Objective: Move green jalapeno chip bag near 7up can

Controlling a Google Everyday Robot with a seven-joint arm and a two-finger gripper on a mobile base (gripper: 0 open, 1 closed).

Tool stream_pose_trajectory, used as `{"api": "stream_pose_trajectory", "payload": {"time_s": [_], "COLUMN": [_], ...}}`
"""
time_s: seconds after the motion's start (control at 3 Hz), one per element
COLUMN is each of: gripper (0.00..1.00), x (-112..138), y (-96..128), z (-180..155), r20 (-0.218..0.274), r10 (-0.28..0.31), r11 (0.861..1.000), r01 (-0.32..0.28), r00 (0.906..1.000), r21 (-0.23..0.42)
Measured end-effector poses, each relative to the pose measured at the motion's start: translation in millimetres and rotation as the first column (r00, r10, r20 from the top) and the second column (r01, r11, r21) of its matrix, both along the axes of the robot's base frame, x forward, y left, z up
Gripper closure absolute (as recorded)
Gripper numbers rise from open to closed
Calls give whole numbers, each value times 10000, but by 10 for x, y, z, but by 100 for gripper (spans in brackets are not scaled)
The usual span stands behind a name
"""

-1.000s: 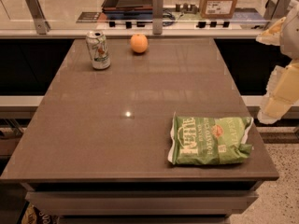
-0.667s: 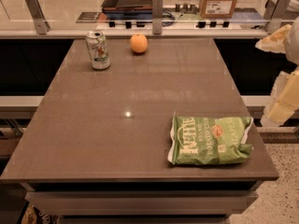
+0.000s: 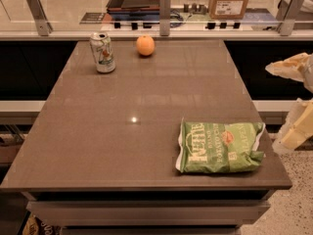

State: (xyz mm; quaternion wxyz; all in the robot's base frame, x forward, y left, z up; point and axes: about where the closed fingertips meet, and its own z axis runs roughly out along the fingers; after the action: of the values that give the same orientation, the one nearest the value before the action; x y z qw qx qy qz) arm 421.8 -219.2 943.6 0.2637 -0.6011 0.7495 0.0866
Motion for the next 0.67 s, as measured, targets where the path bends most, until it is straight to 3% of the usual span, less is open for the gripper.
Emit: {"api": "stream_pose_trajectory", "payload": {"time_s": [0.67], "gripper": [0], "x": [44], "y": [67], "z": [-396], "r20": [-21], "r10": [65], "r11": [9969], "r01": [-63], "r00": [10000], "r21": [780]}}
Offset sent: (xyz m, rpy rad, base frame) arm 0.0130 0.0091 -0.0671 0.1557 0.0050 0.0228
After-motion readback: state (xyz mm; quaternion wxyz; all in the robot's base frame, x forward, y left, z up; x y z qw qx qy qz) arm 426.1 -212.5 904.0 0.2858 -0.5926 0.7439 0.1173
